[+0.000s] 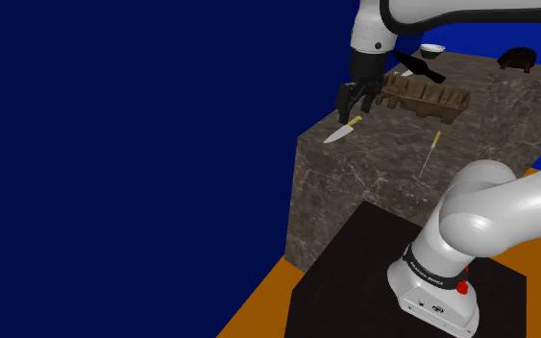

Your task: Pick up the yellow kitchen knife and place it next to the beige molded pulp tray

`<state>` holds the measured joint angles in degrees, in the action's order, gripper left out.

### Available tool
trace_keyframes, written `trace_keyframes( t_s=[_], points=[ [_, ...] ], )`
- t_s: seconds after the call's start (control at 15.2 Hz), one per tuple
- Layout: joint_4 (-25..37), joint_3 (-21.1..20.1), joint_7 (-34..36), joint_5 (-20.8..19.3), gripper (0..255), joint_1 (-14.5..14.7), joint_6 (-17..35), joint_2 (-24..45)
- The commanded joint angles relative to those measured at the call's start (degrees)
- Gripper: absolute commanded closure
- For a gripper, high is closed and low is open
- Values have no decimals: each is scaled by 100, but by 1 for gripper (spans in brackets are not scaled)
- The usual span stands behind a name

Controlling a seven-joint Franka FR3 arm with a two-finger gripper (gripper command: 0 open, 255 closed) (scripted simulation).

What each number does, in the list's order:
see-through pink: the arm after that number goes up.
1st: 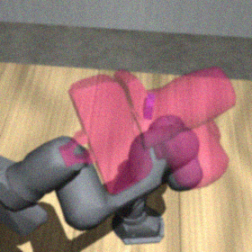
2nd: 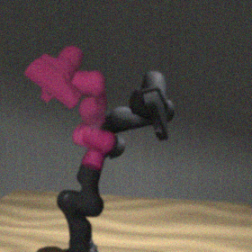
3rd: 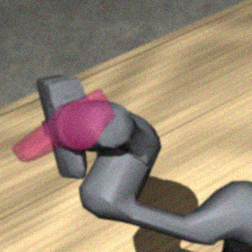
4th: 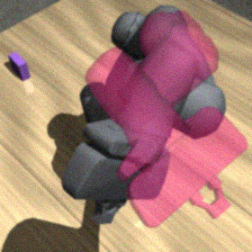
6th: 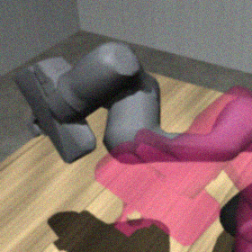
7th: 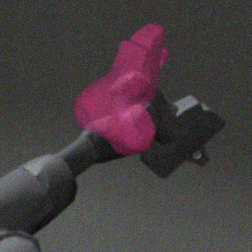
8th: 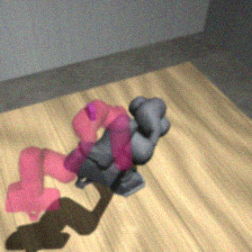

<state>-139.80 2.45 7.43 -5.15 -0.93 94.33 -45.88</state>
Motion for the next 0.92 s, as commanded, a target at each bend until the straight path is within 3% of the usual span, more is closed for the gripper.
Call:
trace_keyframes(
  t_s=[0.0, 0.86],
  points=[
    [0, 0, 0, 0, 0, 0, 0, 0],
    [1496, 713, 943, 105, 0, -765, 1009, 2843]
  ],
)
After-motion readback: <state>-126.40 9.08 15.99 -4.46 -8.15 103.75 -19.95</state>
